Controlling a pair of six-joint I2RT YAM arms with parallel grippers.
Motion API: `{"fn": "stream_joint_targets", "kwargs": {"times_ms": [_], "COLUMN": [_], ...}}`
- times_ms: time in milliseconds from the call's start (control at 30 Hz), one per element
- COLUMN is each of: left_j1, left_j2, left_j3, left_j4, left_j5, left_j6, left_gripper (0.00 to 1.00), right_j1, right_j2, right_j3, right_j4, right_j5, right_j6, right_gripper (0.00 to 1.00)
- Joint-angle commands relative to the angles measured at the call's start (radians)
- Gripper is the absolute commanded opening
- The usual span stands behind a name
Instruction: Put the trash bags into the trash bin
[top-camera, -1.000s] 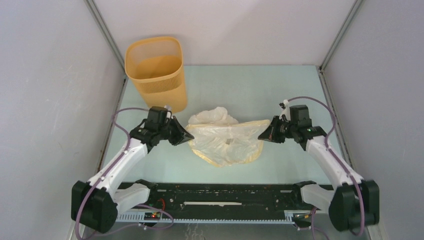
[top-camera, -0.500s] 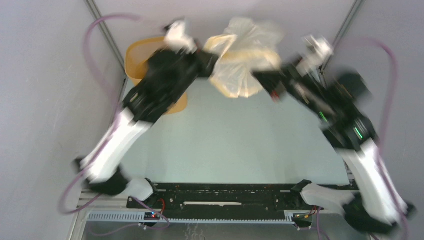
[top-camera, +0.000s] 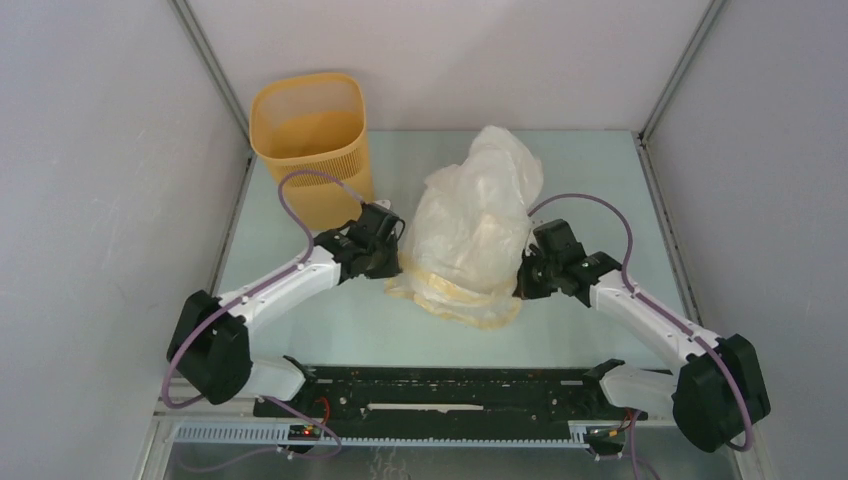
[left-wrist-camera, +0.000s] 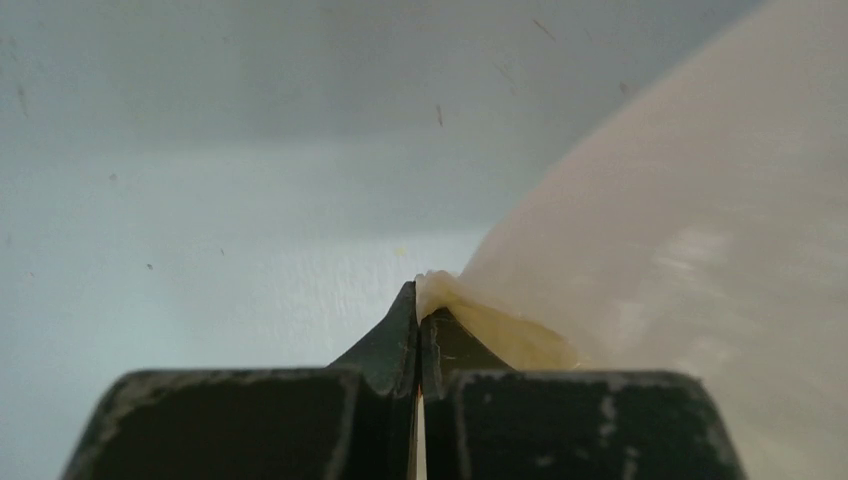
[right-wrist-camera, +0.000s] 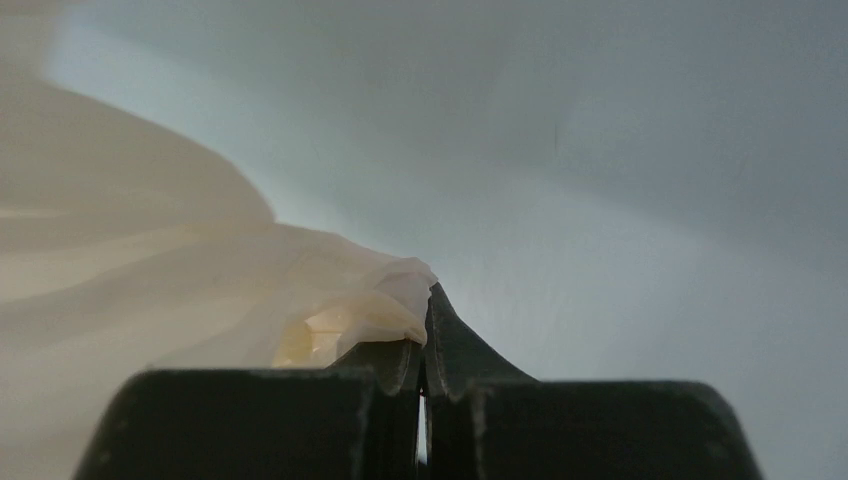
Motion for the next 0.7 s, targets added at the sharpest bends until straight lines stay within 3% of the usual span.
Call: {"fn": "stream_joint_targets", "kwargs": {"times_ms": [0, 100, 200, 300, 367, 467, 667], "left_j1": [0.009, 0.008, 0.008, 0.005, 0.003, 0.021, 0.086], "left_j2": [-0.135, -0.071, -0.023, -0.034, -0.089, -0.18, -0.268], "left_j3": [0.244, 0.578, 0.91, 1.057, 0.975, 0.724, 0.1], "left_j4": [-0.007, -0.134, -0.216, -0.206, -0.155, -0.139, -0.113], "left_j5": [0.112, 0.132, 0.121, 0.068, 0.022, -0.06, 0.152], "left_j6": [0.002, 0.063, 0.1, 0.121, 0.115, 0.019, -0.11], "left_gripper": [0.0, 0.0, 0.0, 0.0, 0.0, 0.0, 0.0], "right_j1": [-0.016, -0.071, -0.118, -0.109, -0.099, -0.1, -0.098], "right_j2": [-0.109, -0.049, 0.01, 0.024, -0.015, -0.11, -0.094], "right_j3": [0.183, 0.416, 0.77, 1.001, 0.993, 0.754, 0.26], "right_j4": [-0.005, -0.106, -0.246, -0.312, -0.251, -0.115, -0.137], "right_j5": [-0.081, -0.12, -0.134, -0.068, -0.044, -0.051, -0.227], "right_j6": [0.049, 0.049, 0.035, -0.013, -0.021, 0.03, 0.177], "right_gripper": [0.0, 0.0, 0.0, 0.0, 0.0, 0.0, 0.0]}}
